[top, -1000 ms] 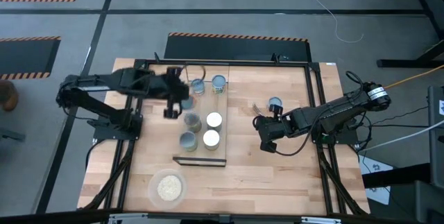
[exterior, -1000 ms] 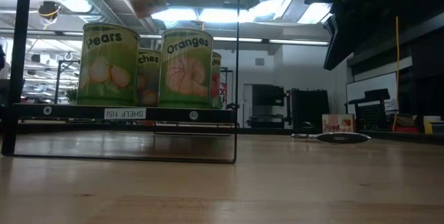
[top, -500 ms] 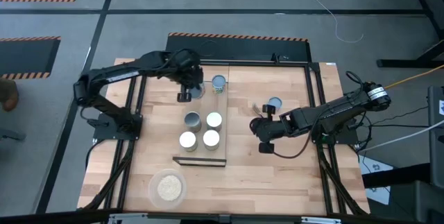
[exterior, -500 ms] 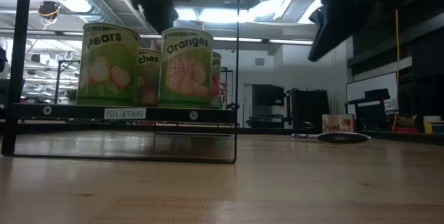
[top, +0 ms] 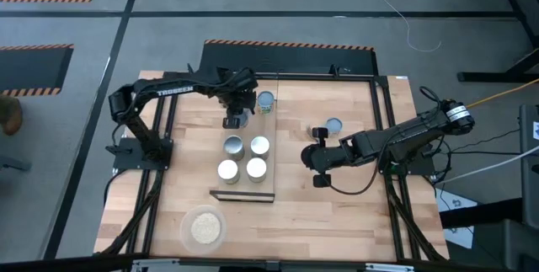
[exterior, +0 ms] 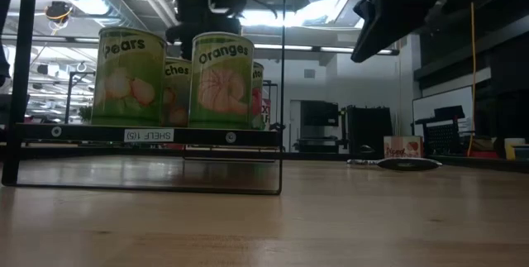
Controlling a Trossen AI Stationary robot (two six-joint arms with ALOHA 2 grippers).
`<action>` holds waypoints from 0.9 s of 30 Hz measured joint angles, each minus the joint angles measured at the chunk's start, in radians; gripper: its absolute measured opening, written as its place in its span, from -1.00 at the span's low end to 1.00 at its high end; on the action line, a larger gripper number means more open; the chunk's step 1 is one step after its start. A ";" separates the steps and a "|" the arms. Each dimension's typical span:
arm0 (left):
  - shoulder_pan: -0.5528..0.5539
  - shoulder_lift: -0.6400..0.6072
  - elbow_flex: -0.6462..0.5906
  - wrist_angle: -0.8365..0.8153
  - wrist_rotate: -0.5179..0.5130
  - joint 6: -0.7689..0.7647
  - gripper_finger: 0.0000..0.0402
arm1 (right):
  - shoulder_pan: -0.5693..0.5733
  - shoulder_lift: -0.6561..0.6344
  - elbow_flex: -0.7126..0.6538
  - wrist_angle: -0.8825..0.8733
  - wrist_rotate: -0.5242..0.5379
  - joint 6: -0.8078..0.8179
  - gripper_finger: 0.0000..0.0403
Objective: Pick and place cans onto a shelf
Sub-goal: Put the canned pineapple rings on the shelf
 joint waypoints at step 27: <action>0.000 0.019 -0.176 0.153 0.014 0.005 -0.95 | 0.000 0.000 0.000 -0.001 -0.002 -0.047 -0.74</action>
